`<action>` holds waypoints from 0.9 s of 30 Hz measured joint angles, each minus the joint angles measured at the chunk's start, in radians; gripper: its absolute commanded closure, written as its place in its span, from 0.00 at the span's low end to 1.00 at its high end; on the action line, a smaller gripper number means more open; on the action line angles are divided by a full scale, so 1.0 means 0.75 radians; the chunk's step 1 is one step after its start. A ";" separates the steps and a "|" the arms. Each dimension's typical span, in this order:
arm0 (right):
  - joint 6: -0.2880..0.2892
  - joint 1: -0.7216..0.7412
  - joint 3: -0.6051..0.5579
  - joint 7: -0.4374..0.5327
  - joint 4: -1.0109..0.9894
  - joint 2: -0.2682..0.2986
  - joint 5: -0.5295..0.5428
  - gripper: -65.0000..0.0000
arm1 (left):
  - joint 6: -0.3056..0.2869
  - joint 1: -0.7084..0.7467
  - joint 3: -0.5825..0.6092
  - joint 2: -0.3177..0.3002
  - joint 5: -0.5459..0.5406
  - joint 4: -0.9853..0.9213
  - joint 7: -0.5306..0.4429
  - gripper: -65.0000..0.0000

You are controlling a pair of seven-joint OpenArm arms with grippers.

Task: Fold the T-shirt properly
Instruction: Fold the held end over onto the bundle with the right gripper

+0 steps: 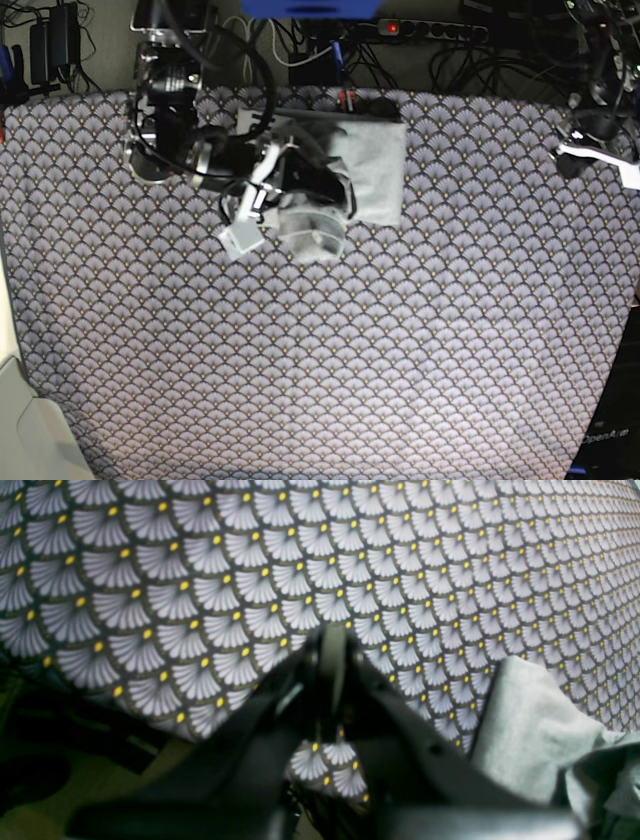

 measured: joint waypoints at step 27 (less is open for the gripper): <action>0.001 0.060 -0.135 0.010 0.000 0.084 0.010 0.50 | 0.000 0.006 0.000 0.004 0.000 0.000 -0.001 1.00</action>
